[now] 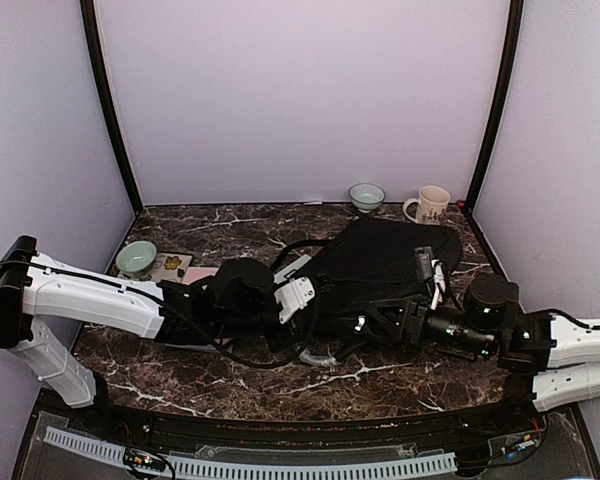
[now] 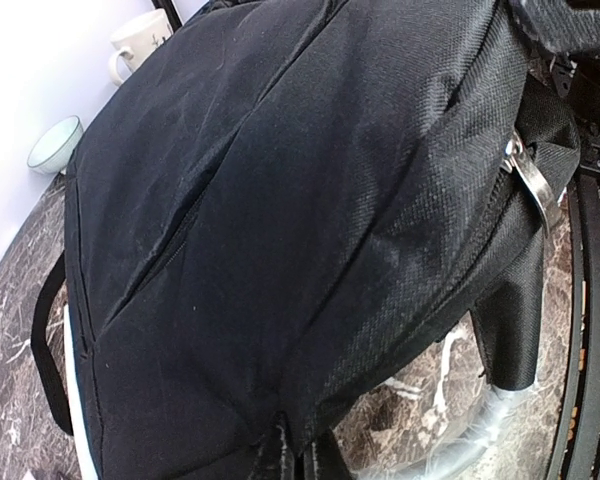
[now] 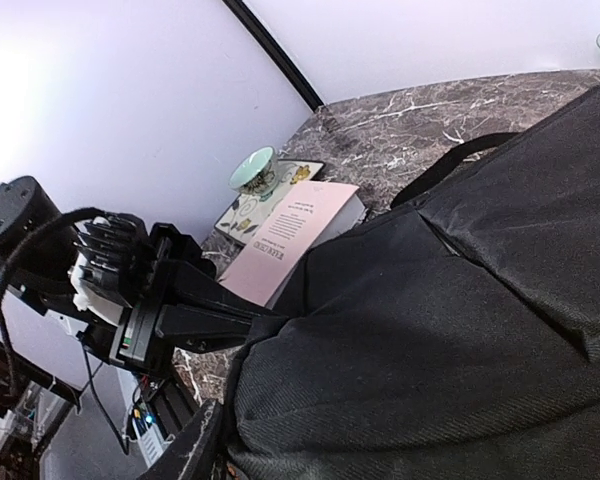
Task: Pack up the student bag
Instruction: Hold the largest pocket of the student bag, then pick up the largest pocket of the bag from the student bag.
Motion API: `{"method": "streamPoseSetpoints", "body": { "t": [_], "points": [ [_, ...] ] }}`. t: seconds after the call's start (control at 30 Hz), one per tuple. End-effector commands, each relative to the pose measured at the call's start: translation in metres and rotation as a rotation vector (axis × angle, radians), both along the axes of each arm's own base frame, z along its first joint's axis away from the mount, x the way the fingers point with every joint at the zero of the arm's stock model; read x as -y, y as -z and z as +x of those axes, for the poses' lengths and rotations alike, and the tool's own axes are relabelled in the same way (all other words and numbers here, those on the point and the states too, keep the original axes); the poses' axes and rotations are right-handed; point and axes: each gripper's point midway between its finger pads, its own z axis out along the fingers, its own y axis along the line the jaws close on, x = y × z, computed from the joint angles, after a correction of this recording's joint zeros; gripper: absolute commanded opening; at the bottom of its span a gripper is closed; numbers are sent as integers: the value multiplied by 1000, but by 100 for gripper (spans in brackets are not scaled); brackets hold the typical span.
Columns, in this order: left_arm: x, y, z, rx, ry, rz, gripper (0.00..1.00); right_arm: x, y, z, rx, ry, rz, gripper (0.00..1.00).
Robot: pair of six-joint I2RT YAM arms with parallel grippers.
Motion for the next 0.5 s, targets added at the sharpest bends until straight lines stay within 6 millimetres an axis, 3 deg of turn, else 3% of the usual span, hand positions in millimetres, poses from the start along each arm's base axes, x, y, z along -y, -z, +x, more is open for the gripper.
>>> {"method": "streamPoseSetpoints", "body": {
  "t": [0.0,0.13,0.3,0.47],
  "points": [
    [5,-27,-13,-14,57,-103,0,-22,-18,2,39,-49,44,38],
    [6,-26,-17,-32,75,-99,0,-42,-24,-7,75,-155,54,28],
    [7,-26,-21,-44,95,-105,0,-59,-33,-18,121,-257,58,32],
    [9,-31,-24,-50,115,-110,0,-67,-29,-22,141,-309,8,28]
  ]
}}
